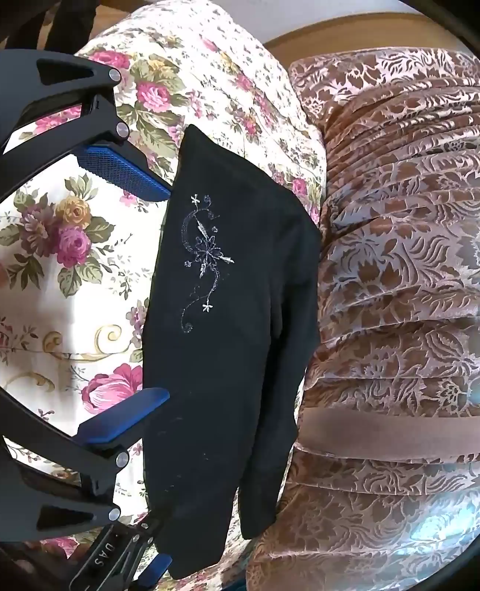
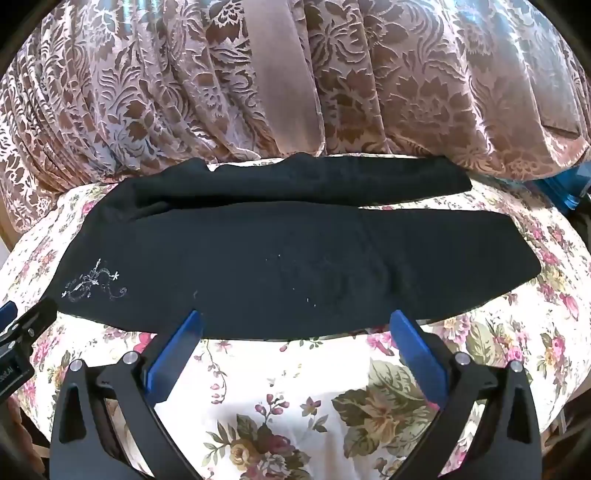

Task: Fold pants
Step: 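Position both grippers above the black pants' waistband edge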

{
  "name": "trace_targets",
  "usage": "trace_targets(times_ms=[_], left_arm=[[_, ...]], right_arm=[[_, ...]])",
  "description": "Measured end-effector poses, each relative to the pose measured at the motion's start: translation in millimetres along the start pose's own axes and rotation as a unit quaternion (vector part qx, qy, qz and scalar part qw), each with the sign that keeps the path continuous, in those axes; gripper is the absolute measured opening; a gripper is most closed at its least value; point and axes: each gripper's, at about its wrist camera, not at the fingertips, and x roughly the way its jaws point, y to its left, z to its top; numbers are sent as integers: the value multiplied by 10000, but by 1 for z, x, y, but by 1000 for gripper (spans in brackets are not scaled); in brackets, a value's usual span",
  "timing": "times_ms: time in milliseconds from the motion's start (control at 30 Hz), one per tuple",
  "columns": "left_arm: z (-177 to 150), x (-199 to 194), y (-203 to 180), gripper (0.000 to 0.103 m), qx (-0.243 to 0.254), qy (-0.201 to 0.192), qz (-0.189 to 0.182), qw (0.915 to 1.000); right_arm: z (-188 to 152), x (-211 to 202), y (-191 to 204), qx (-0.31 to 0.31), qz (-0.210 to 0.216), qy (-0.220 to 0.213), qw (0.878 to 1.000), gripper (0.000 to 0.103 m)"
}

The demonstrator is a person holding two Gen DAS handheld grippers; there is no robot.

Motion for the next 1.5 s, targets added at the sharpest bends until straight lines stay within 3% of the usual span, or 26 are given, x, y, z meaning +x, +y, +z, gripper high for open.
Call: trace_targets(times_ms=[867,1100,1500], left_arm=[[-4,-2,13,100,-59,30,124,9999],[-4,-4,18,100,31,-138,292,9995],[-5,8,36,100,-93,130,445,9989]], right_arm=[[-5,-4,-9,147,215,-1,9997,101],[-7,-3,-9,158,225,14,9996,101],[-12,5,-14,251,400,152,9988,101]])
